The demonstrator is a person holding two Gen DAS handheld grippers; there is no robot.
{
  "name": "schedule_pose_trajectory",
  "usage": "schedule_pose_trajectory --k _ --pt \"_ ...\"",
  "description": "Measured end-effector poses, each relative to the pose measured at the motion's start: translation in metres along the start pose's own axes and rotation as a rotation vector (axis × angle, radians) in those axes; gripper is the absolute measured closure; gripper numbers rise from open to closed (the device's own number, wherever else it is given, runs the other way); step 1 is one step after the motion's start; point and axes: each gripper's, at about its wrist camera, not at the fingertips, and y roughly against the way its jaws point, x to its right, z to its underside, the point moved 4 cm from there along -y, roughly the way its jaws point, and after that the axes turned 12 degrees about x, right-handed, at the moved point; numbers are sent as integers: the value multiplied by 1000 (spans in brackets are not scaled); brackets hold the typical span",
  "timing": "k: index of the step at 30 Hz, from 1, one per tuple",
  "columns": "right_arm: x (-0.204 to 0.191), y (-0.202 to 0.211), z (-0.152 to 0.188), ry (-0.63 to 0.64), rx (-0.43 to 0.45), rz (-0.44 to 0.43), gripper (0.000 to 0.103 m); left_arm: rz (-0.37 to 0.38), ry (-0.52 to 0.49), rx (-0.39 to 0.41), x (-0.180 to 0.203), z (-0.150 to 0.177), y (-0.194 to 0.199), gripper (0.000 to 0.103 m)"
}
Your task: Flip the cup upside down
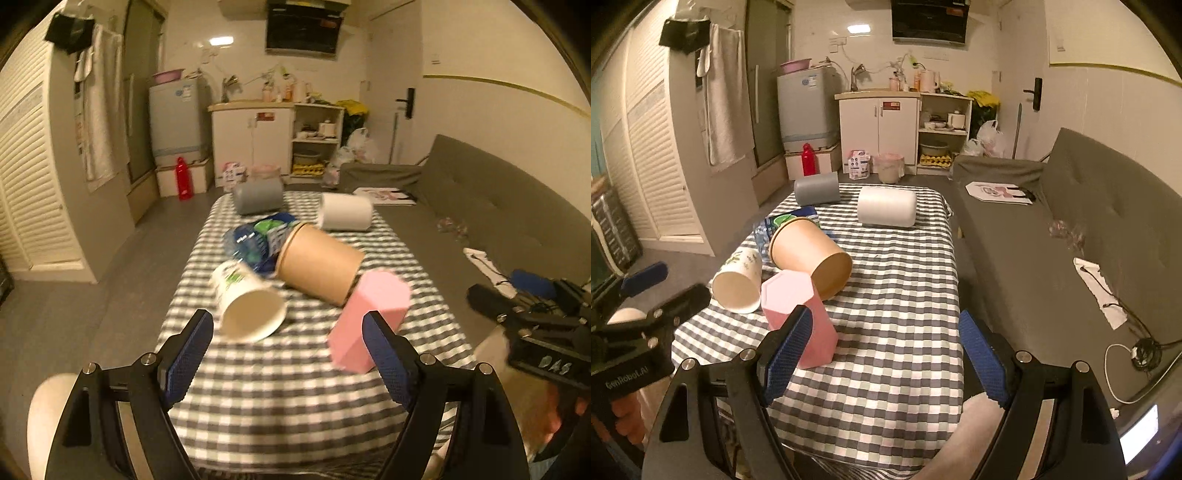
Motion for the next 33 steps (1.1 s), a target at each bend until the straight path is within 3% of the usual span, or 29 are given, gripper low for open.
schedule_pose_trajectory --k 1,6,14,33 --pt "0 0 1 -4 -2 2 11 -12 5 -4 -2 2 1 14" --pt "-2 -3 5 -8 -15 -1 9 -40 28 8 -10 3 2 6" --pt "-9 -1 9 27 -20 11 1 -35 22 10 -6 5 1 6" --pt "-10 -2 10 30 -31 15 0 -53 22 5 -10 6 0 5"
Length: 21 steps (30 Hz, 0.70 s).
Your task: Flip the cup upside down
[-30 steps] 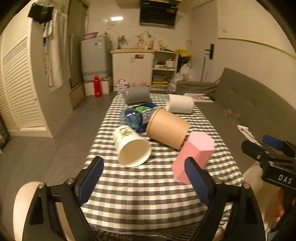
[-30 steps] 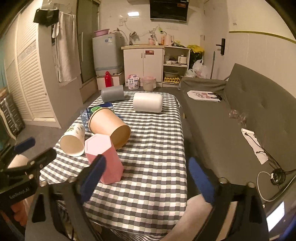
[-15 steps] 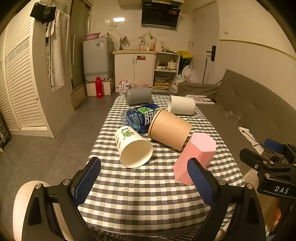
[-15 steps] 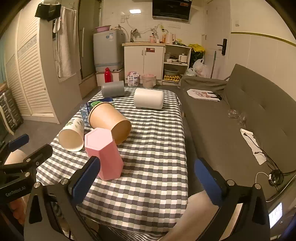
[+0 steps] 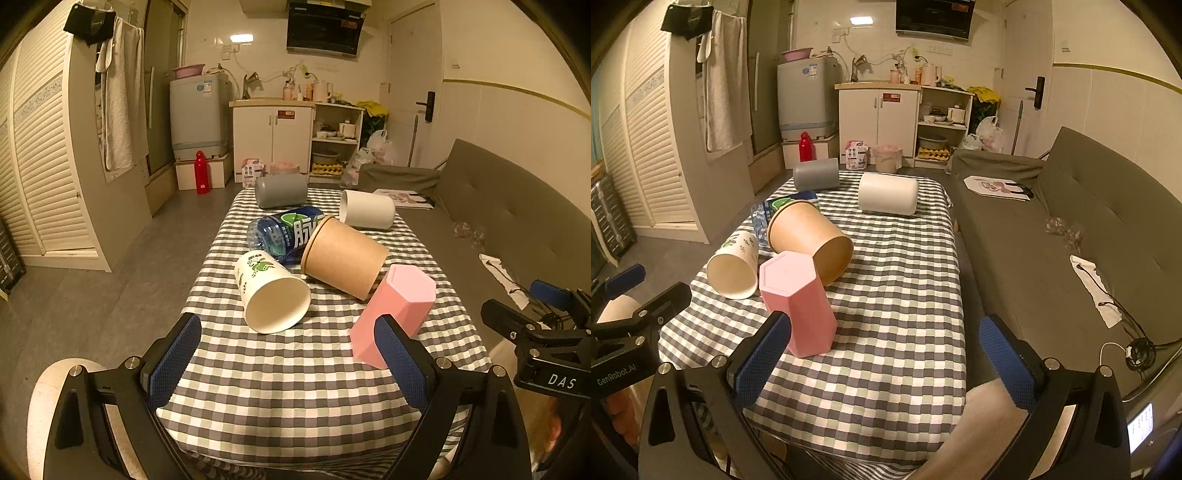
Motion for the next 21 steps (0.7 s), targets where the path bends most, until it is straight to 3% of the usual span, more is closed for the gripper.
schedule_pose_trajectory --k 21 --pt "-2 -2 2 8 -9 -7 0 -43 -7 16 -3 2 -2 0"
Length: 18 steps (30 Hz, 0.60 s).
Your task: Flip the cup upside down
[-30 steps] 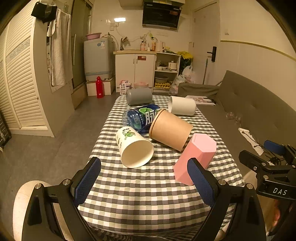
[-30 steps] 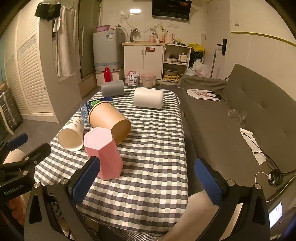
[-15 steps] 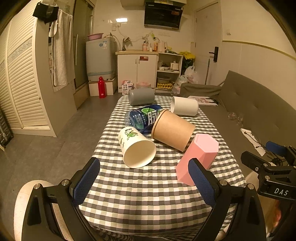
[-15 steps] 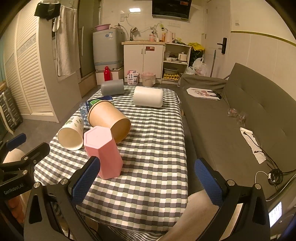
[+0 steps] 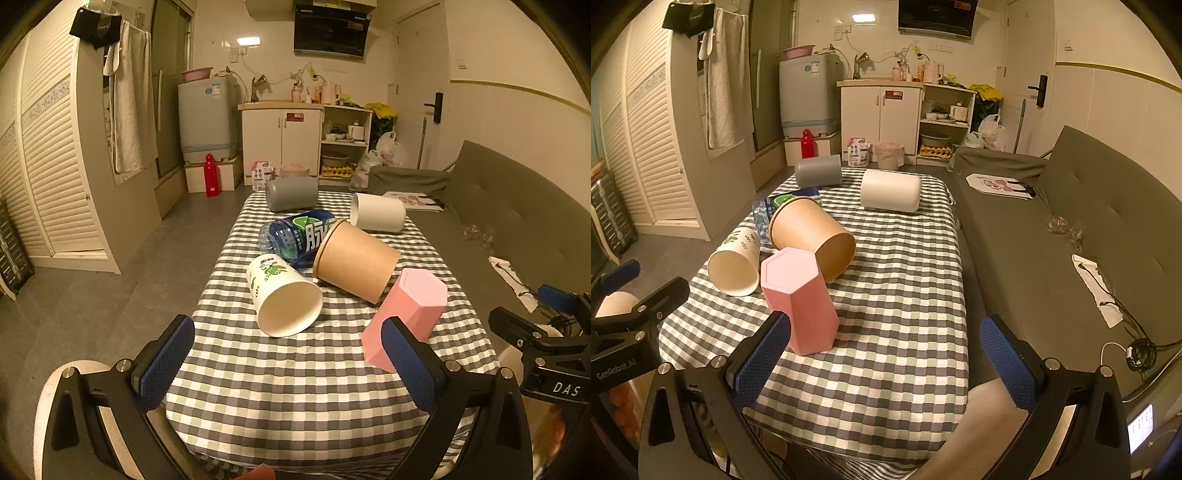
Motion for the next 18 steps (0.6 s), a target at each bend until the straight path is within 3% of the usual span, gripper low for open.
schedule_pose_trajectory --k 18 --pt "0 0 1 1 -1 1 0 1 1 -3 -1 0 0 0"
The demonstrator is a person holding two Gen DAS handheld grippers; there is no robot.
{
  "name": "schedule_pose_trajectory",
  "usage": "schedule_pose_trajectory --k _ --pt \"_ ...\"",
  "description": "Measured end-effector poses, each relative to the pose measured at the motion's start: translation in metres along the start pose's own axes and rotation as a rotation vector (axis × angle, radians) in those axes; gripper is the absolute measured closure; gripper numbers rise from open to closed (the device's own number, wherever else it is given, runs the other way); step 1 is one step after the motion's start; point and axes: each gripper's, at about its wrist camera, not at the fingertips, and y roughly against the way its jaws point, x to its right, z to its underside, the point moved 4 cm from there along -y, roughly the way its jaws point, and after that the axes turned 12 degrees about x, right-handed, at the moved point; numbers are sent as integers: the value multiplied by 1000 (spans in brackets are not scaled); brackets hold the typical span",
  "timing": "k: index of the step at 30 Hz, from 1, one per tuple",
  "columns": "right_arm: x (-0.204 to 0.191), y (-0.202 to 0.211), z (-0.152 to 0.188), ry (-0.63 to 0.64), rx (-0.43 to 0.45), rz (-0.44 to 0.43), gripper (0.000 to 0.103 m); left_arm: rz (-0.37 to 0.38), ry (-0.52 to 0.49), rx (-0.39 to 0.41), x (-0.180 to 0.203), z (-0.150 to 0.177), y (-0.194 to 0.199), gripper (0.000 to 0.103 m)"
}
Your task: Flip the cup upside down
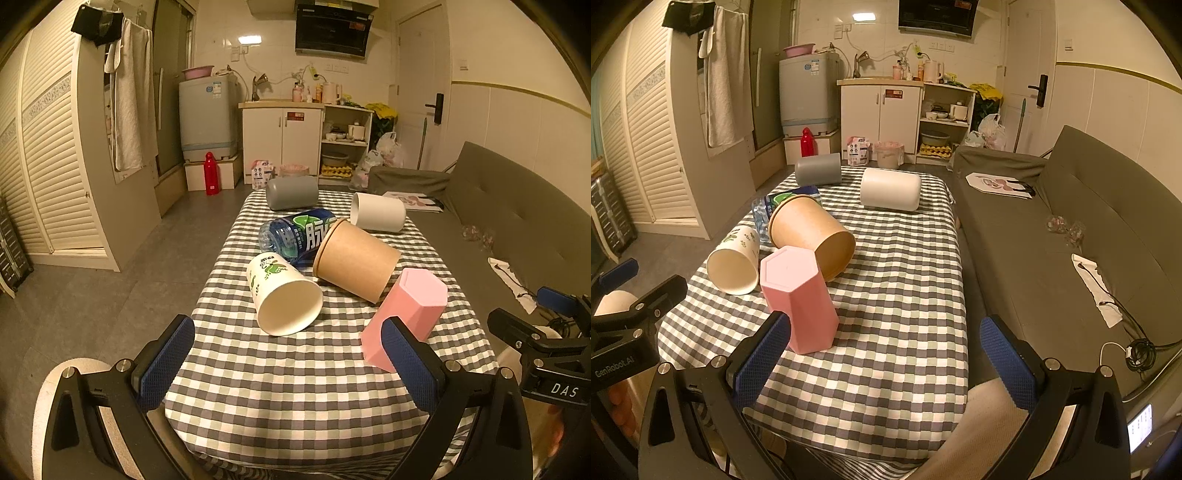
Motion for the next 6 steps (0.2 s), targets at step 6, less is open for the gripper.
schedule_pose_trajectory --k 6 --pt "0 0 1 0 -1 0 0 -2 2 3 0 -1 -1 0"
